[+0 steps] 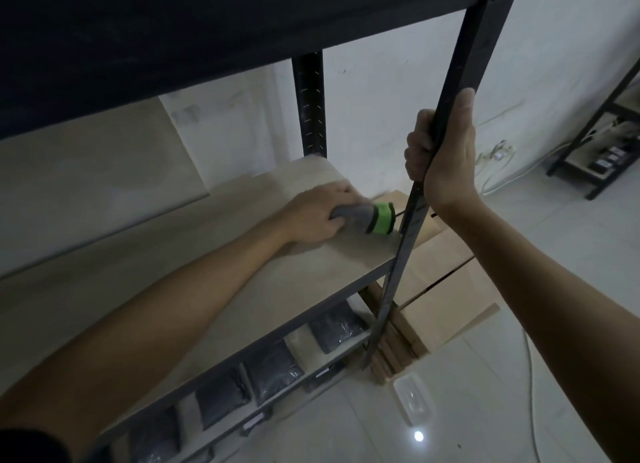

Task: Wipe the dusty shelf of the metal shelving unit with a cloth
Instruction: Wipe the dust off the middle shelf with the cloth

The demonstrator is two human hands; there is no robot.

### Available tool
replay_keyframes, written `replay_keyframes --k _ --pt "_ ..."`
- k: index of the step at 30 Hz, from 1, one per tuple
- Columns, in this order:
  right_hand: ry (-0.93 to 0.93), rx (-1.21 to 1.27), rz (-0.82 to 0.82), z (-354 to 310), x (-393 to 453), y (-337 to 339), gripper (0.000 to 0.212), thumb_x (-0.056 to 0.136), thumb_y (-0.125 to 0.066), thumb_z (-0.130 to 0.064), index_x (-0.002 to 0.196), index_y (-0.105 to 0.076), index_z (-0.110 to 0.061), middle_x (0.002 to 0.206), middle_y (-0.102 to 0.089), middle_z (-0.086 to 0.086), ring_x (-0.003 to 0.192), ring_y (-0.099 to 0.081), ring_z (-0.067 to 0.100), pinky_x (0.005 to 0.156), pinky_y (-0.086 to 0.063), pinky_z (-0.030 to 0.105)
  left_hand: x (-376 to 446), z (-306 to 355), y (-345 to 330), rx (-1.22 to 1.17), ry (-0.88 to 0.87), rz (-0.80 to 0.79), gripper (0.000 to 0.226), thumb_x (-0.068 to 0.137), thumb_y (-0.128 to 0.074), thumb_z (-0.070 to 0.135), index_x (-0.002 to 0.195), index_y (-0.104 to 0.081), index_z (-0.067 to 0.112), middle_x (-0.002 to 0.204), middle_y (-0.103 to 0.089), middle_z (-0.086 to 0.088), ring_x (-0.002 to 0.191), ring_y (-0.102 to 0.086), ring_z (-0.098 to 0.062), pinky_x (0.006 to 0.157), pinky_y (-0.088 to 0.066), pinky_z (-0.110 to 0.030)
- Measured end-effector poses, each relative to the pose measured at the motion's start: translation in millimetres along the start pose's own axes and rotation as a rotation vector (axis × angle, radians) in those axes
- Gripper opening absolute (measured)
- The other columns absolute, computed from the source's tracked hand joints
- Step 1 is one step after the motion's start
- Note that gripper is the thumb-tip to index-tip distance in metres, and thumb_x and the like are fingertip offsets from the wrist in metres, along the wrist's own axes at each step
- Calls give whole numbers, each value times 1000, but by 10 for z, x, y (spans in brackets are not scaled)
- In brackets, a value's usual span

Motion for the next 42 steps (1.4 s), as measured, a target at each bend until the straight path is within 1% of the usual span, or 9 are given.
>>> replay_keyframes --k 5,11,17,24,28,31,35,40,42 --pt "-6 -13 0 -12 -31 -15 71 65 -38 -94 54 -30 -25 48 -22 -8 40 -16 16 46 -17 23 -11 167 -129 97 39 50 47 96 -56 19 142 -53 30 123 -55 1 105 -57 -20 79 -50 -31" --pt "-3 8 -3 -35 -35 -25 76 63 -41 -95 57 -24 -22 50 -19 -6 42 -14 16 46 -15 23 -438 377 -278 -21 -59 -130 44 100 -54 17 143 -55 23 138 -53 0 120 -55 -17 105 -49 -35" --pt "-2 9 -5 -69 -70 -37 83 60 -43 -96 62 -19 -17 51 -18 -5 44 -12 18 46 -13 26 -393 270 -89 103 210 158 50 101 -51 20 150 -45 27 122 -49 1 107 -54 -17 88 -53 -33" --pt "33 -32 27 -112 -73 4 71 67 -37 -95 48 -32 -27 45 -27 -11 41 -21 12 47 -17 26 -898 779 -454 -1 80 14 56 99 -52 14 151 -44 31 135 -45 6 109 -53 -13 89 -47 -25" --pt "34 -43 38 -130 -85 -2 70 68 -35 -95 44 -37 -29 43 -30 -12 39 -25 7 47 -19 26 -624 240 98 7 288 263 42 103 -51 20 145 -51 19 134 -50 -5 112 -56 -20 93 -47 -29" --pt "33 -57 37 -146 -105 -14 71 67 -34 -96 43 -40 -29 42 -32 -12 39 -28 5 46 -20 25 -464 -65 161 154 384 266 48 104 -49 28 151 -44 25 127 -49 -4 108 -56 -22 85 -43 -28" --pt "36 -49 43 -131 -107 11 71 70 -34 -94 44 -35 -28 43 -29 -10 40 -24 9 47 -17 28 -617 249 -95 169 284 210 47 104 -46 25 151 -42 26 126 -48 -3 99 -54 -17 78 -46 -28" --pt "46 -49 36 -112 -73 22 72 73 -34 -94 48 -31 -26 43 -28 -10 39 -22 11 46 -16 28 -959 694 -396 61 129 41 55 102 -49 19 154 -36 31 137 -44 4 109 -53 -13 91 -51 -30" --pt "45 -54 38 -93 -50 33 74 73 -33 -94 49 -31 -23 43 -27 -10 40 -22 11 46 -17 27 -883 534 -150 26 191 125 52 103 -49 20 153 -39 30 141 -44 3 113 -54 -16 97 -50 -33"
Point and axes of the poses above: each hand's wrist, its own x-axis towards the middle knuckle, its own y-axis out of the back of the hand, z = x × y, the point moved 9 cm from there along x, towards the middle knuckle
